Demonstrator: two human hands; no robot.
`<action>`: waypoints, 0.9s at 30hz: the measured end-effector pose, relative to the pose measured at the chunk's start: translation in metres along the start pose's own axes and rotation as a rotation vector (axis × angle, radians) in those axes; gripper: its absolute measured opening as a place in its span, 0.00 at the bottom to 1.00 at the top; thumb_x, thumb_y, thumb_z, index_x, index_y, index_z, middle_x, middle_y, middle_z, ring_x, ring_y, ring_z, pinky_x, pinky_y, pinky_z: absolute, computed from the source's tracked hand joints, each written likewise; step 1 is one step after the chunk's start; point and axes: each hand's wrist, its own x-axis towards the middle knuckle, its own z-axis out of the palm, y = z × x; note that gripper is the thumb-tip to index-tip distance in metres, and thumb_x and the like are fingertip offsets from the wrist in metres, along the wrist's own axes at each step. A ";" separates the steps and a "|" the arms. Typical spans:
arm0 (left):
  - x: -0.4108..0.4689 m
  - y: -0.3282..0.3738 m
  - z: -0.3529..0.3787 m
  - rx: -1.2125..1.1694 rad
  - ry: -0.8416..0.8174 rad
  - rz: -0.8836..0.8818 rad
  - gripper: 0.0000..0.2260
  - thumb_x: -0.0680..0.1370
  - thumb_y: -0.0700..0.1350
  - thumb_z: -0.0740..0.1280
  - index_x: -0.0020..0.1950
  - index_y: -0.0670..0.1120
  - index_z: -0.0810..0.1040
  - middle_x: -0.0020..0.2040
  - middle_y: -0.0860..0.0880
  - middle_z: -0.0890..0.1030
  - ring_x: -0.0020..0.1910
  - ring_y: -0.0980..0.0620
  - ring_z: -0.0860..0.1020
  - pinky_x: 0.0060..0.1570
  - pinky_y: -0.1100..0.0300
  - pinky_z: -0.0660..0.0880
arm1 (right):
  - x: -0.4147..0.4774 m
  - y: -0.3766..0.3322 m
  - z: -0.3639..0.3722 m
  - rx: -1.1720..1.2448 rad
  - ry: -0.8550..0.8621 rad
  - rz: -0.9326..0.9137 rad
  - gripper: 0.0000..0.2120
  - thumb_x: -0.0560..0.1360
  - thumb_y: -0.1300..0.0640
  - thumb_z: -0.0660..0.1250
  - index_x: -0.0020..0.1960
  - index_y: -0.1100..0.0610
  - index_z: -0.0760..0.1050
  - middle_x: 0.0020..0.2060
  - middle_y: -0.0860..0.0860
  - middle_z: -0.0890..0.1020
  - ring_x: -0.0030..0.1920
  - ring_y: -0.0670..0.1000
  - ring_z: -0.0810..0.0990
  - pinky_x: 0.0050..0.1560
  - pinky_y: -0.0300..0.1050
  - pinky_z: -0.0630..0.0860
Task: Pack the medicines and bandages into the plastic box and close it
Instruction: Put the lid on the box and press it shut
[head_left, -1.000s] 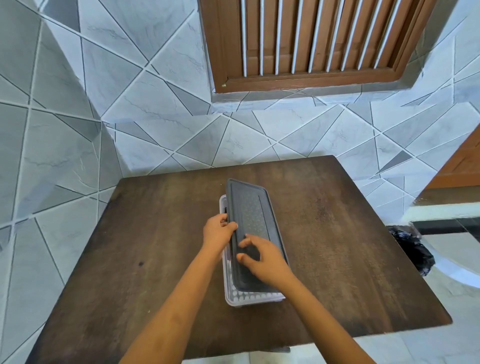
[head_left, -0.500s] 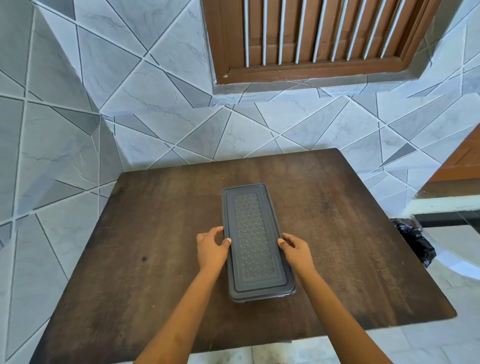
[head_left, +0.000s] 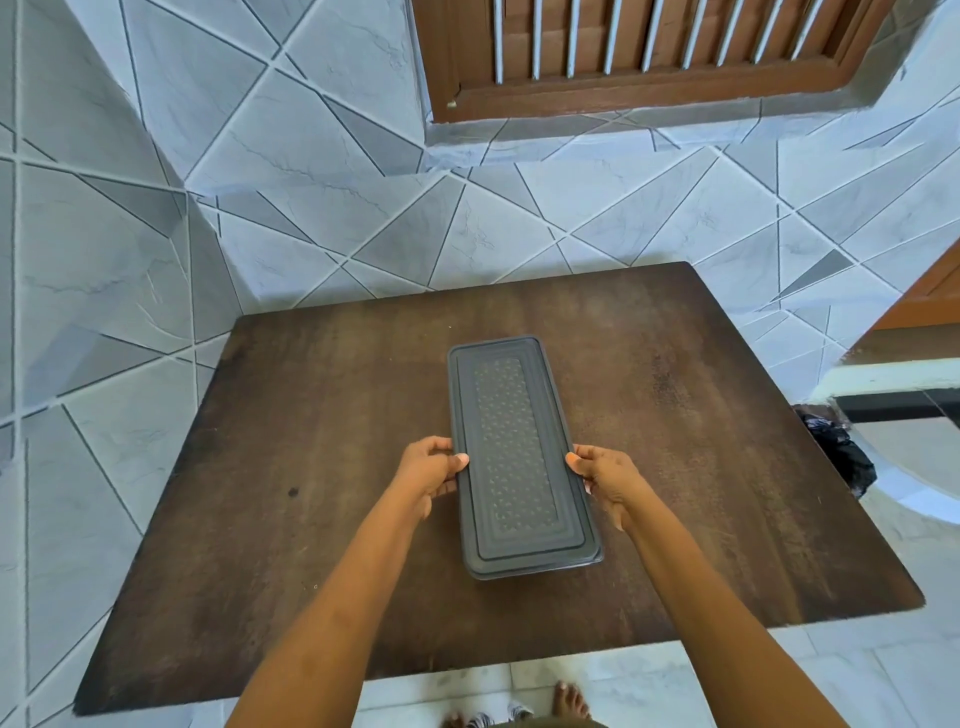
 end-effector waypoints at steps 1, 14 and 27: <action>0.000 0.000 0.000 -0.004 0.014 0.005 0.06 0.77 0.31 0.63 0.47 0.42 0.74 0.38 0.48 0.77 0.36 0.54 0.75 0.23 0.69 0.76 | 0.000 0.001 0.000 -0.008 0.011 -0.016 0.13 0.77 0.65 0.61 0.60 0.68 0.74 0.39 0.50 0.80 0.38 0.48 0.73 0.38 0.39 0.67; -0.032 -0.075 0.024 0.455 0.346 0.362 0.18 0.81 0.49 0.57 0.65 0.40 0.71 0.63 0.40 0.76 0.62 0.42 0.74 0.62 0.48 0.71 | -0.040 0.040 0.018 -0.488 0.331 -0.455 0.14 0.81 0.57 0.55 0.59 0.63 0.74 0.55 0.61 0.79 0.55 0.58 0.77 0.54 0.45 0.70; -0.034 -0.074 0.025 0.679 0.428 0.409 0.19 0.81 0.51 0.55 0.67 0.42 0.69 0.64 0.42 0.76 0.61 0.43 0.76 0.57 0.49 0.73 | -0.039 0.044 0.018 -0.690 0.359 -0.494 0.14 0.81 0.56 0.52 0.56 0.62 0.73 0.54 0.58 0.78 0.51 0.57 0.77 0.48 0.48 0.71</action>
